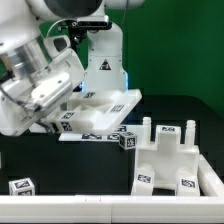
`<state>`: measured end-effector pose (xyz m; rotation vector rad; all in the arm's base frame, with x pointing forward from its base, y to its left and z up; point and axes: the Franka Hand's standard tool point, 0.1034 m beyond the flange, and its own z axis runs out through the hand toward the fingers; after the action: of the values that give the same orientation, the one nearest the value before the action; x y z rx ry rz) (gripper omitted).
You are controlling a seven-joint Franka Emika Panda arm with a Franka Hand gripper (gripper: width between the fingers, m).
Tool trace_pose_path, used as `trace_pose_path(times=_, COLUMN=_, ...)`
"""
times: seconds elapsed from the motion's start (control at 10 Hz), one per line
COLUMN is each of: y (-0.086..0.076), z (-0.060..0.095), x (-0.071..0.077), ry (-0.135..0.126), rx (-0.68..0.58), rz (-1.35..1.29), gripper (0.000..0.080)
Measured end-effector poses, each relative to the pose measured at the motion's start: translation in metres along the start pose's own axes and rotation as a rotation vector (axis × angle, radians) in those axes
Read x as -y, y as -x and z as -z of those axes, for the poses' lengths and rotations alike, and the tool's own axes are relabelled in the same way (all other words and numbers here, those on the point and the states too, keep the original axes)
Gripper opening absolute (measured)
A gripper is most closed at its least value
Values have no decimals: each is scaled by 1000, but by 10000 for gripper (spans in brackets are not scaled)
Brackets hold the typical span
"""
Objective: Assemble chair
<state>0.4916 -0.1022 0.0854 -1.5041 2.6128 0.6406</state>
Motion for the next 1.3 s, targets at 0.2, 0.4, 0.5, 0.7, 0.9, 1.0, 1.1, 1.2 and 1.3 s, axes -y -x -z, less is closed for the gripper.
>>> trace_pose_path(times=0.2, y=31, z=17, x=-16, ry=24, rx=-5, rz=154, gripper=284)
trace_pose_path(times=0.4, y=28, z=12, x=-18, ry=25, rx=-8, rz=248, gripper=284)
trace_pose_path(times=0.5, y=28, z=11, x=-18, ry=26, rx=-8, rz=333, gripper=284)
trace_pose_path(times=0.7, y=31, z=16, x=-16, ry=76, rx=-72, rz=500, gripper=284)
trace_pose_path(times=0.9, y=86, z=36, x=-9, ry=108, rx=-166, rz=787, gripper=284)
trace_pose_path(times=1.0, y=107, z=40, x=-14, ry=140, rx=-160, rz=844, gripper=284)
trace_pose_path(times=1.1, y=117, z=41, x=-16, ry=155, rx=-155, rz=884, gripper=284)
trace_pose_path(times=1.2, y=113, z=40, x=-14, ry=158, rx=-150, rz=986, gripper=284)
trace_pose_path(times=1.3, y=112, z=39, x=-14, ry=164, rx=-146, rz=1044, gripper=284)
